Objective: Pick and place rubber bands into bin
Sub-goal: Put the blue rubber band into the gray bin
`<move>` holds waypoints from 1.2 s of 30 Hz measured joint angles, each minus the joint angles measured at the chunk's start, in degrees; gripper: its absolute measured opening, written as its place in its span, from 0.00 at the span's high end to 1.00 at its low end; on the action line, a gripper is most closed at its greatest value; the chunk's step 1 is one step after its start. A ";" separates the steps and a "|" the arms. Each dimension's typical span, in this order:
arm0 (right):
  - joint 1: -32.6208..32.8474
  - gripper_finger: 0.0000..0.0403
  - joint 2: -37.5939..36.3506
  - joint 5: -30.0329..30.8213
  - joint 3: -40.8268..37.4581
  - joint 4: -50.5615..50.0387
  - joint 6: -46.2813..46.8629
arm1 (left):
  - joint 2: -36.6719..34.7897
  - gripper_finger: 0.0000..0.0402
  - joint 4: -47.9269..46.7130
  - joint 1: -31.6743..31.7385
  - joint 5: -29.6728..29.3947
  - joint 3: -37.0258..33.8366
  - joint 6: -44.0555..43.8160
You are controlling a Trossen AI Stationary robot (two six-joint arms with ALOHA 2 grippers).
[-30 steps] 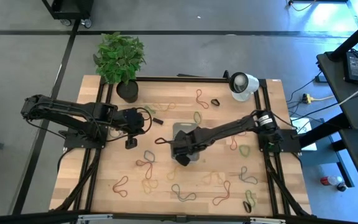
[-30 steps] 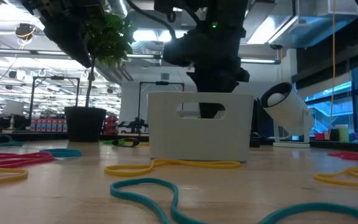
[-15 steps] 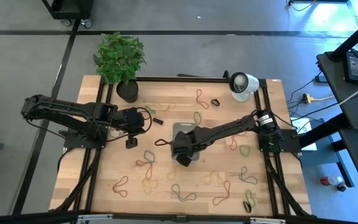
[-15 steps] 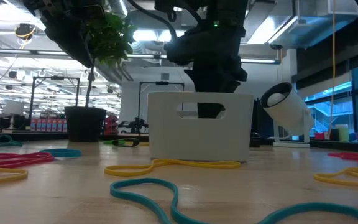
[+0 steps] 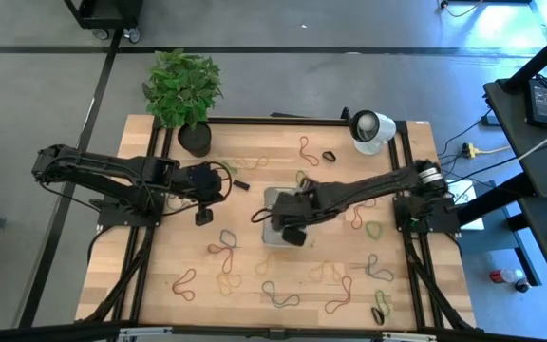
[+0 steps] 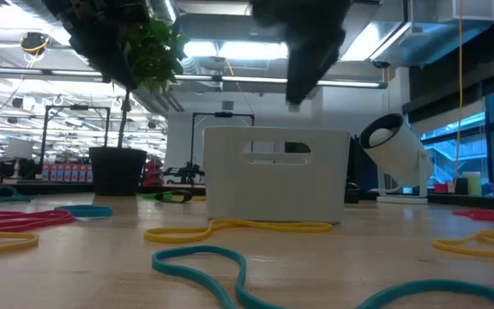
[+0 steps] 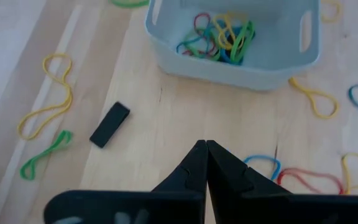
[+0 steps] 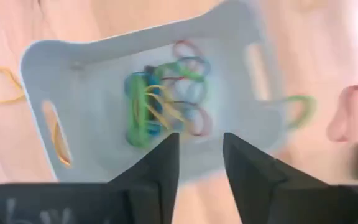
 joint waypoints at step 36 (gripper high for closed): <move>15.91 0.99 -59.25 0.92 -71.90 40.79 26.90 | 35.81 0.78 -10.27 -13.82 -2.93 12.35 -34.90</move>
